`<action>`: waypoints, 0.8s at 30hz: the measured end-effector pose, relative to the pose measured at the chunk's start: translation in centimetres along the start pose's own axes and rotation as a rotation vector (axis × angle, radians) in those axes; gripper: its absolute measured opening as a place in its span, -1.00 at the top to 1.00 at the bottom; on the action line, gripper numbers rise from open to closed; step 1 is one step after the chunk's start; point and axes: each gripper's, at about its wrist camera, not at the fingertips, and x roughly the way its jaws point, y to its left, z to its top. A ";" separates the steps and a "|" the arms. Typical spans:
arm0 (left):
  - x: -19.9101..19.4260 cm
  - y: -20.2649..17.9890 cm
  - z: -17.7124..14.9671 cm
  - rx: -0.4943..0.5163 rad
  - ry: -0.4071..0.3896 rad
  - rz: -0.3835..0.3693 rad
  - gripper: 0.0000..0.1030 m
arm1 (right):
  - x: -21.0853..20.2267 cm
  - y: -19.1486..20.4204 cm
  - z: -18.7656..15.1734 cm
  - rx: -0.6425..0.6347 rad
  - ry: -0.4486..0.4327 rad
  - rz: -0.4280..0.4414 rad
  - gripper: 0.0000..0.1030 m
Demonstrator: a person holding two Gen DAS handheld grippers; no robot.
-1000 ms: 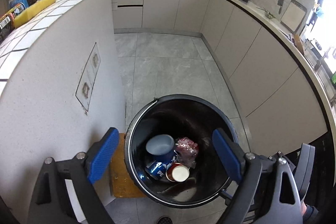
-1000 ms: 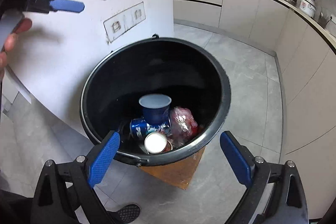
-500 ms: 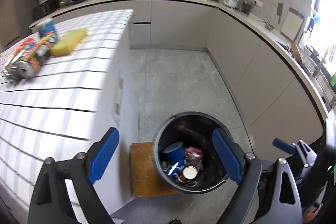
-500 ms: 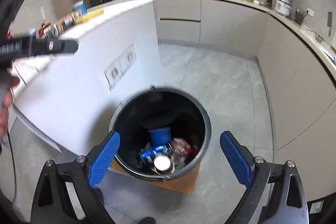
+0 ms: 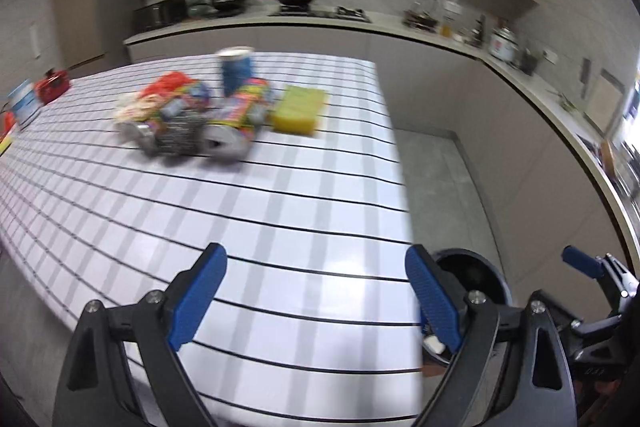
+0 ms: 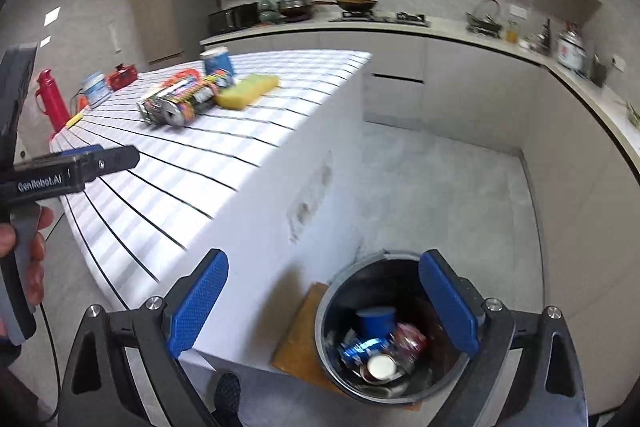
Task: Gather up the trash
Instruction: 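Move both tools back to the island toward the cans and sponge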
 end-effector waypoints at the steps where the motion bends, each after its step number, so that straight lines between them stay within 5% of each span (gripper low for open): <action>1: 0.1 1.5 0.1 -0.012 -0.003 0.010 -0.78 | 0.3 0.9 0.7 -0.006 0.003 -0.002 -0.90; 9: 2.3 10.1 2.3 -0.032 0.005 -0.008 -0.70 | 3.0 7.5 4.8 0.009 0.006 -0.027 -0.89; 24: 9.0 20.1 7.8 -0.001 0.031 -0.106 -0.21 | 10.0 13.9 12.0 0.139 0.032 -0.107 -0.45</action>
